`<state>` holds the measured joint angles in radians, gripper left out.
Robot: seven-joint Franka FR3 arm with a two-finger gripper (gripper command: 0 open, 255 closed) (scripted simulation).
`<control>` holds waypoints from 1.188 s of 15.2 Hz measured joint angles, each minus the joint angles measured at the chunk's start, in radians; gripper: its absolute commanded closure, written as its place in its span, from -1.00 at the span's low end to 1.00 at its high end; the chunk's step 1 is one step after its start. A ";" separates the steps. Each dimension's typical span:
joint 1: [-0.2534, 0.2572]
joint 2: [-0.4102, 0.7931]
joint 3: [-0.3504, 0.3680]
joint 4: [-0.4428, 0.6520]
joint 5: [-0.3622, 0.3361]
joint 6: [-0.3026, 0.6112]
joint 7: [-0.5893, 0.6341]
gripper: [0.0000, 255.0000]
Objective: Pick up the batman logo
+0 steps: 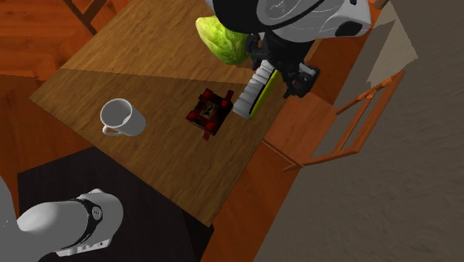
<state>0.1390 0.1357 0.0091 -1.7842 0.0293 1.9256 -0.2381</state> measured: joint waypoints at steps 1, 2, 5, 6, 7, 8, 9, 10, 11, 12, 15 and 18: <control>0.006 0.031 0.007 0.023 0.000 0.009 -0.009 -1.00; 0.009 0.060 0.011 0.044 0.000 0.017 -0.023 -1.00; 0.025 0.171 0.028 0.173 -0.004 0.003 -0.053 -1.00; 0.030 0.215 0.033 0.219 -0.007 0.003 -0.064 -1.00; 0.036 0.250 0.039 0.258 -0.010 -0.001 -0.072 -1.00; 0.042 0.280 0.045 0.282 -0.012 0.006 -0.083 -1.00; 0.046 0.317 0.049 0.323 -0.015 0.002 -0.096 -1.00; 0.052 0.358 0.054 0.379 -0.019 -0.012 -0.106 -1.00; 0.060 0.395 0.060 0.433 -0.023 -0.028 -0.111 -1.00; 0.063 0.415 0.062 0.448 -0.025 -0.023 -0.117 -1.00; 0.065 0.445 0.063 0.454 -0.027 0.002 -0.124 -1.00; 0.065 0.456 0.063 0.430 -0.027 0.037 -0.124 -1.00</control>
<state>0.2040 0.5914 0.0719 -1.3538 0.0022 1.9623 -0.3624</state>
